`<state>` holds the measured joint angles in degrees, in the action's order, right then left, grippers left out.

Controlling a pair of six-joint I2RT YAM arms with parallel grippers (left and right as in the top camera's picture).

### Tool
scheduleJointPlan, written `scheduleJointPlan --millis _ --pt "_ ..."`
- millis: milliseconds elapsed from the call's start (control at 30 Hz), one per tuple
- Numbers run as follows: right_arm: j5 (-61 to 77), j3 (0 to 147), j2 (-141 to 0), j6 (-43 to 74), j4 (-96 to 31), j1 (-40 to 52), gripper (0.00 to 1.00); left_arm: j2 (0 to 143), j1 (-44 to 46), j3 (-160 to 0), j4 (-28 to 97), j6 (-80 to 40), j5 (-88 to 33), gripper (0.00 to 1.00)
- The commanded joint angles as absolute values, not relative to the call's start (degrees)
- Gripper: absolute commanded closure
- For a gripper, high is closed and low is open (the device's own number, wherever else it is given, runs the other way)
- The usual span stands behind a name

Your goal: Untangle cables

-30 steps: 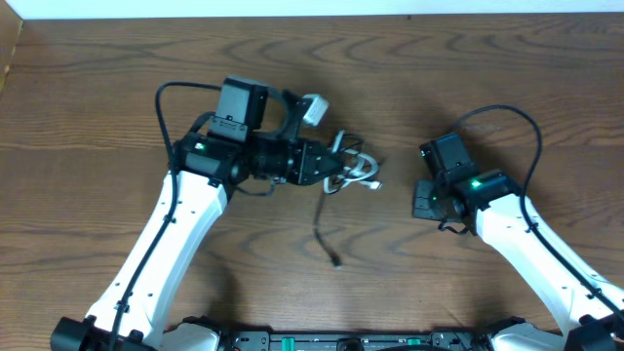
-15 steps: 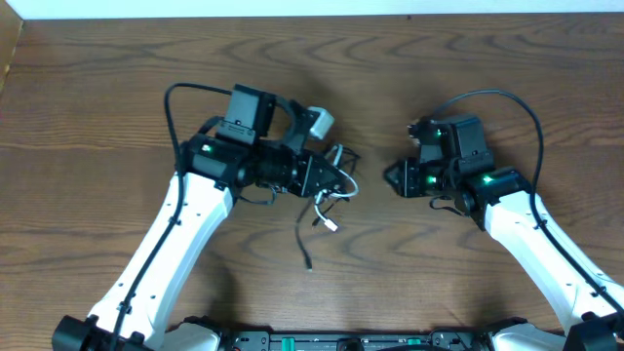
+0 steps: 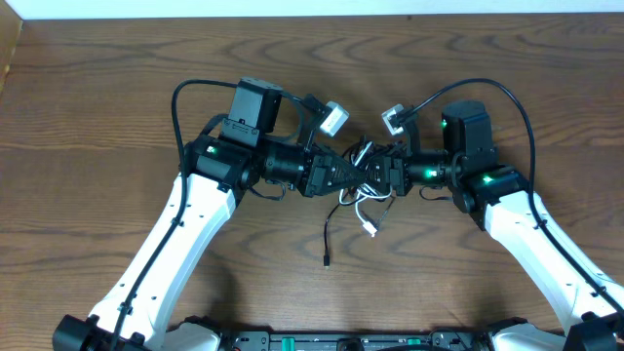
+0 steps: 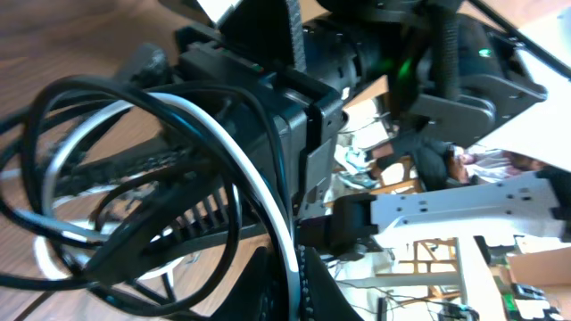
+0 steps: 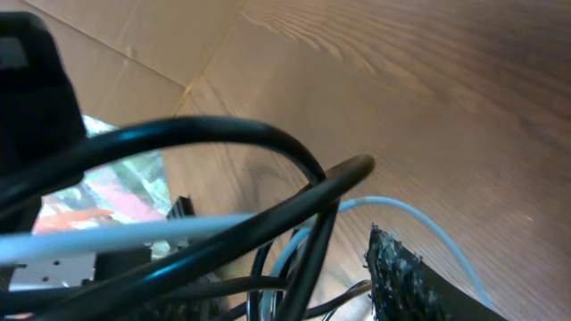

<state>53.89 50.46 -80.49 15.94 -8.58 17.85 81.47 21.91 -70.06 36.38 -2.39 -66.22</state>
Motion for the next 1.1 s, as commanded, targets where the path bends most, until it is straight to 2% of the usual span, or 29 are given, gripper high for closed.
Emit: scheduleJointPlan --millis 0,33,167,200,333,600,833,1067 --pt "54.00 50.85 -80.14 18.68 -7.01 17.87 0.53 80.36 22.74 -70.74 35.05 -3.31 -71.99 0.93" --pt "51.51 50.85 -80.14 19.64 -7.03 17.89 0.58 80.36 23.05 -70.74 34.52 -3.31 -72.55 0.93" --pt "35.90 50.85 -80.14 24.56 -11.60 17.87 0.94 80.36 23.49 -70.74 34.13 -3.27 -72.64 0.93" --pt "29.80 50.85 -80.14 26.39 -14.39 17.87 0.99 80.36 23.49 -70.74 34.17 -3.27 -72.62 0.93" --pt "10.85 50.85 -80.16 34.13 -25.67 17.87 0.99 80.36 23.49 -70.74 35.18 -3.27 -69.67 0.93" --pt "-4.08 50.85 -80.14 35.48 -38.24 17.87 0.99 80.36 23.44 -70.74 44.97 -3.27 -42.78 0.93" --pt "-12.36 50.85 -80.14 38.00 -43.86 17.80 0.99 80.36 22.61 -70.74 47.75 -3.31 -32.14 0.93" --pt "-9.39 50.85 -80.14 37.17 -43.92 17.82 0.99 80.36 15.88 -70.74 47.66 -3.79 -31.38 0.93"
